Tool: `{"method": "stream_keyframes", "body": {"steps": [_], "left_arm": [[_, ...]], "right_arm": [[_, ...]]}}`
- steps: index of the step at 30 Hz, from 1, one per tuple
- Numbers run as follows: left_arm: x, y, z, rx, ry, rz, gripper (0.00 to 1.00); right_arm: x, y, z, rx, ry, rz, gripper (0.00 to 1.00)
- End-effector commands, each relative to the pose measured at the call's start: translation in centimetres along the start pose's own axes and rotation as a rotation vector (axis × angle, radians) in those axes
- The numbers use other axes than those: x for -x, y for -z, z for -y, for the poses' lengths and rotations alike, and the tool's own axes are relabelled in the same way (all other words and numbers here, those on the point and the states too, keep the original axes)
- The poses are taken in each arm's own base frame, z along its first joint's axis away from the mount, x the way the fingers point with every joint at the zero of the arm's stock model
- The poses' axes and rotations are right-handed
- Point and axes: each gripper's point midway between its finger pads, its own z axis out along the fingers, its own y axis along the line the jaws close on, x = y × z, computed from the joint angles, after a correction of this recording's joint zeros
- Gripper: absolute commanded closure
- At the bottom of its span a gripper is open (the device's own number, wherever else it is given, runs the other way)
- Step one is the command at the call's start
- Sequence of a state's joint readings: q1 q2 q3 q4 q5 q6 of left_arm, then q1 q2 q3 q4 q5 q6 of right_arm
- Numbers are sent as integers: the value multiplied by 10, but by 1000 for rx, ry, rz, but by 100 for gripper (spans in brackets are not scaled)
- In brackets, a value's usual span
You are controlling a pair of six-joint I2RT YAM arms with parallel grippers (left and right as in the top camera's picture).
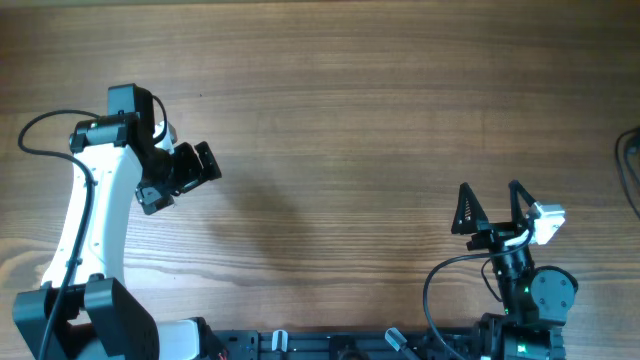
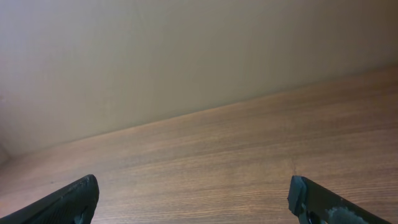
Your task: Untangle cables
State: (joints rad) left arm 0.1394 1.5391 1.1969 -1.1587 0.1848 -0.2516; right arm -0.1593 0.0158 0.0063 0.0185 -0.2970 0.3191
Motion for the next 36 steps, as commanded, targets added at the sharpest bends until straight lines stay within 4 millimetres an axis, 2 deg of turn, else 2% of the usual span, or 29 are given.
{"method": "stream_keyframes", "body": {"steps": [1, 9, 15, 19, 22, 24, 25, 29, 31, 36], "left_arm": [[0, 2, 0, -8, -12, 7, 0], [0, 2, 1, -10, -32, 6, 0], [-2, 2, 15, -94, -92, -7, 0], [5, 5, 19, -104, -103, 31, 0], [7, 18, 34, -133, -172, 106, 1], [6, 39, 50, -162, -240, 194, 0], [1, 55, 61, -187, -282, 254, 0], [-27, 112, 83, -274, -403, 442, 0], [-46, 142, 89, -332, -437, 540, 0], [-85, 189, 92, -467, -421, 669, 0]], "right_arm": [[2, 0, 3, -16, 6, 12, 0], [3, 0, 1, -10, 7, 17, 0], [-5, 0, -28, 106, 5, -18, 0], [-6, 0, -30, 115, 5, -21, 0], [-6, 0, -30, 115, 4, -22, 0], [-6, 0, -30, 115, 5, -22, 0], [-6, 0, -30, 115, 5, -22, 0], [-6, 0, -30, 115, 5, -22, 0], [-6, 0, -30, 115, 5, -22, 0], [-6, 0, -30, 115, 5, -22, 0]]}}
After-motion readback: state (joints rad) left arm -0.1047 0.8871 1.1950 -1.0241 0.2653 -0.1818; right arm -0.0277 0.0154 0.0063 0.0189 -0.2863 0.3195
